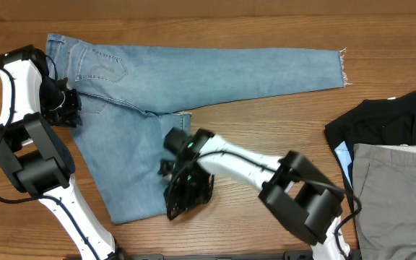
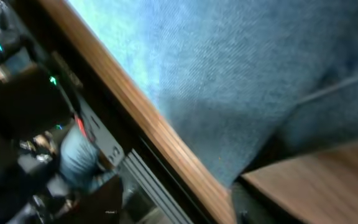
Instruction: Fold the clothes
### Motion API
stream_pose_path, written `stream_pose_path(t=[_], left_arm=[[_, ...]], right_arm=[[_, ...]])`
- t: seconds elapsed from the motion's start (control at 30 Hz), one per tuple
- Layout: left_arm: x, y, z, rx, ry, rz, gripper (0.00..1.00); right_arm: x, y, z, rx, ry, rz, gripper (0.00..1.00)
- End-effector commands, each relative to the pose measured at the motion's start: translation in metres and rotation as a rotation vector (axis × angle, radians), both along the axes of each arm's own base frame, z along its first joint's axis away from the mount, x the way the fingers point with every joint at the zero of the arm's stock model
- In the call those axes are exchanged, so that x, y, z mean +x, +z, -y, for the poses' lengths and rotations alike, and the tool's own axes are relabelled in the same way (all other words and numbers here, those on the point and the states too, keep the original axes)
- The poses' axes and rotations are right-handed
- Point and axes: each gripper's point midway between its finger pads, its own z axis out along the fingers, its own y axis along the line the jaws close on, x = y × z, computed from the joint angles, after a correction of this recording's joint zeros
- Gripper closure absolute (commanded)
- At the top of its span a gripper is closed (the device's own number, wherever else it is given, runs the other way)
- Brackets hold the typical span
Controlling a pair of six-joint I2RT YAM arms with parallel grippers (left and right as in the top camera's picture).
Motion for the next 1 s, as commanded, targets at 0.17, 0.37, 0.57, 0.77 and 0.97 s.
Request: stream_pose_path(t=[0.17,0.37,0.57,0.77,0.97], left_arm=[[0.002,-0.004,0.008,-0.05,-0.029,0.01,0.81],[0.003,-0.004,0.007,-0.047,-0.028,0.016,0.8],[0.003,-0.004,0.007,-0.048,-0.028,0.015,0.78],[0.003,-0.004,0.007,-0.048,-0.028,0.014,0.78],[0.003,-0.004,0.007,-0.047,-0.028,0.016,0.77]], right_arm=[[0.017,-0.012,0.006,-0.11,-0.07,0.097,0.5],[0.043,0.002,0.005,-0.058,-0.064,0.169,0.39],[0.051,0.006,-0.016,0.041,-0.047,0.23,0.45],[0.026,0.007,-0.029,0.07,0.014,0.219,0.68],[0.05,0.017,0.004,-0.121,0.007,0.378,0.96]])
